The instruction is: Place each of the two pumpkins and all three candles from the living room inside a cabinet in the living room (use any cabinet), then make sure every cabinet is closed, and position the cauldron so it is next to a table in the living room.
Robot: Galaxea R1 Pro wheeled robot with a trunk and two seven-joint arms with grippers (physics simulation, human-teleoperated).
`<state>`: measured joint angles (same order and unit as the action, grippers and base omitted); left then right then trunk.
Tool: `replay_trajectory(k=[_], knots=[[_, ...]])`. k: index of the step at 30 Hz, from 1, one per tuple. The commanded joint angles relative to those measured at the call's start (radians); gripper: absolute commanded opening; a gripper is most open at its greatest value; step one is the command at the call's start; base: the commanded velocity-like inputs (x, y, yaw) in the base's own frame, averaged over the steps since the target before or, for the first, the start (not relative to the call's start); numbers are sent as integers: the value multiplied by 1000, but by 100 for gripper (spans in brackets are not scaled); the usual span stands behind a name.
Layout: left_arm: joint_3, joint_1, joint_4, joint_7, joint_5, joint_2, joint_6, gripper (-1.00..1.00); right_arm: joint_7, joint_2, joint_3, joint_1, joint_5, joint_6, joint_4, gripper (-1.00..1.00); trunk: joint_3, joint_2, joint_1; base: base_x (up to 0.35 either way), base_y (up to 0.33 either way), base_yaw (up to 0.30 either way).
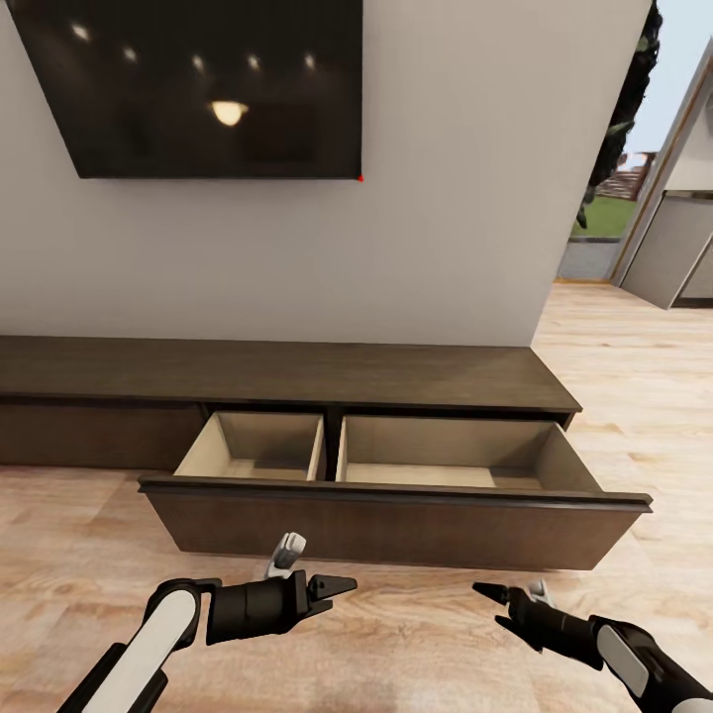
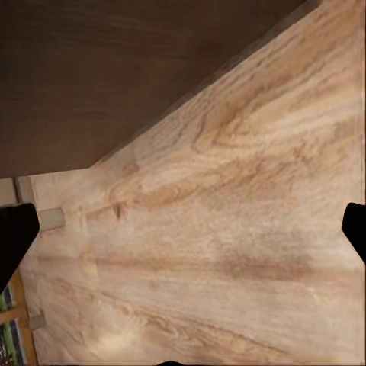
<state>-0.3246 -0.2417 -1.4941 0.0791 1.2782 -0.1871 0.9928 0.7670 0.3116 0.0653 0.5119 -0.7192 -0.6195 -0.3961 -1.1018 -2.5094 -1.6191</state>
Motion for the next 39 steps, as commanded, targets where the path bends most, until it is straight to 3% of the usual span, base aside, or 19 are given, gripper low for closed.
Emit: replay_trajectory(k=[1, 4, 14, 17, 23, 30, 39], knots=[[-1, -1, 0, 8, -8, -1, 1, 100, 1, 2, 7, 0, -7, 18, 1, 100, -1, 0, 0, 0, 0, 0], [-1, -1, -1, 5, -9, -1, 0, 100, 4, 2, 7, 0, -1, 58, 2, 100, -1, 0, 0, 0, 0, 0], [7, -1, -3, -9, -20, -11, -1, 100, 6, 1, 8, 0, 7, 74, 2, 100, -1, 0, 0, 0, 0, 0], [9, -1, -3, -18, -23, -13, -2, 100, 5, 1, 8, 0, 33, 76, 1, 100, -1, 0, 0, -7, 0, 10], [10, -1, -1, -31, -29, -9, -3, 100, 0, -6, 7, 0, 129, 94, 1, 100, -7, 0, 0, -92, 0, 121], [11, -1, -1, -139, -23, -1, -3, 100, -7, -7, 7, 0, 149, 121, 2, 100, -15, 0, 0, -147, 0, 210], [12, -2, -2, -200, -28, 0, -5, 100, -146, -10, 7, 0, 150, 124, 1, 100, -23, 0, 0, -38, 0, 225]])
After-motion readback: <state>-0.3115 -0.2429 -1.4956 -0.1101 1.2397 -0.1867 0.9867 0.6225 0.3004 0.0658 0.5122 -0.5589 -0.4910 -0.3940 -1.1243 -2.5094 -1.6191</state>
